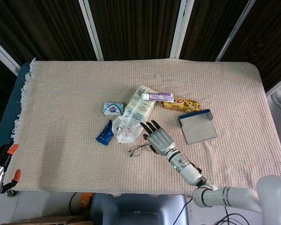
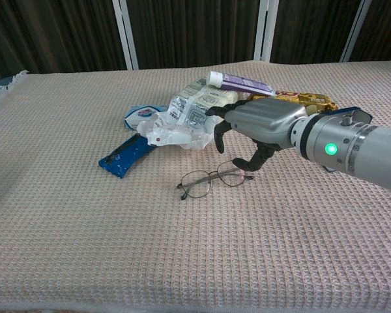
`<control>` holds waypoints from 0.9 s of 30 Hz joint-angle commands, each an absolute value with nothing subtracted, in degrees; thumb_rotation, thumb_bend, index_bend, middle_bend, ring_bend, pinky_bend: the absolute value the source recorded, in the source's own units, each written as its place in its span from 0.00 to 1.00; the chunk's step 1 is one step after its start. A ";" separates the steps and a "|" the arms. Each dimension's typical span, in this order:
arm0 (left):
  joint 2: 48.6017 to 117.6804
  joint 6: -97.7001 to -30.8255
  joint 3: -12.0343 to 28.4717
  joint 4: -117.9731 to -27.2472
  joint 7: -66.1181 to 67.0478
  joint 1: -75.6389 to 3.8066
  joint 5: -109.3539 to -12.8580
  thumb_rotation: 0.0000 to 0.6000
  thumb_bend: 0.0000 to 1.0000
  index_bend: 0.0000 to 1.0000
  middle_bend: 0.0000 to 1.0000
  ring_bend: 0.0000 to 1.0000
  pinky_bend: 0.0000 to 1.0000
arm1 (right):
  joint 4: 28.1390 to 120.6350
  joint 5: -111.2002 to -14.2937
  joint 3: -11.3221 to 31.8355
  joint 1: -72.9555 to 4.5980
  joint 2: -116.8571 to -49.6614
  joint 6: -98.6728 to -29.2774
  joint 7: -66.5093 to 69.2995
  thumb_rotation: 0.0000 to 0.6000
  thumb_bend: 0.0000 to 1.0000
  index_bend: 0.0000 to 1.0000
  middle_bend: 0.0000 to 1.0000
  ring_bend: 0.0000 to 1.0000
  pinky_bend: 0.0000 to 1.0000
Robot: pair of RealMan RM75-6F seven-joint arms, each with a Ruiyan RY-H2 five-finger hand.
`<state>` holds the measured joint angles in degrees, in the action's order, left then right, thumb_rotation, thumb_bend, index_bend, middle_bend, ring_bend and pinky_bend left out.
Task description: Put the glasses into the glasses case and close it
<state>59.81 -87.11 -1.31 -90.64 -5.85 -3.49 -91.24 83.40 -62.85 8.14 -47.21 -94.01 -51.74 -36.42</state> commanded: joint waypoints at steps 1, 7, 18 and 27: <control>59.80 -87.07 -1.15 -90.59 -5.84 -3.54 -91.02 1.00 0.44 0.00 0.00 0.00 0.07 | 82.16 -61.14 8.14 -47.99 -95.40 -51.14 -37.49 1.00 0.56 0.52 0.00 0.00 0.00; 59.87 -87.07 -1.08 -90.45 -6.01 -3.54 -91.02 1.00 0.45 0.00 0.00 0.00 0.07 | 80.68 -60.44 7.88 -48.83 -97.23 -50.52 -37.45 1.00 0.56 0.53 0.01 0.00 0.00; 59.91 -87.17 -0.97 -90.10 -6.84 -3.54 -91.13 1.00 0.45 0.00 0.00 0.00 0.07 | 78.00 -59.78 7.55 -49.58 -99.59 -50.94 -37.92 1.00 0.48 0.55 0.02 0.00 0.00; 59.74 -86.99 -1.03 -90.00 -7.24 -3.56 -91.12 1.00 0.45 0.00 0.00 0.00 0.07 | 76.73 -60.70 7.75 -50.08 -101.06 -50.88 -36.27 1.00 0.48 0.61 0.05 0.00 0.00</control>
<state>59.74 -86.99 -1.03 -90.00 -7.25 -3.56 -91.12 76.78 -60.66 7.77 -50.05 -101.01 -50.88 -36.31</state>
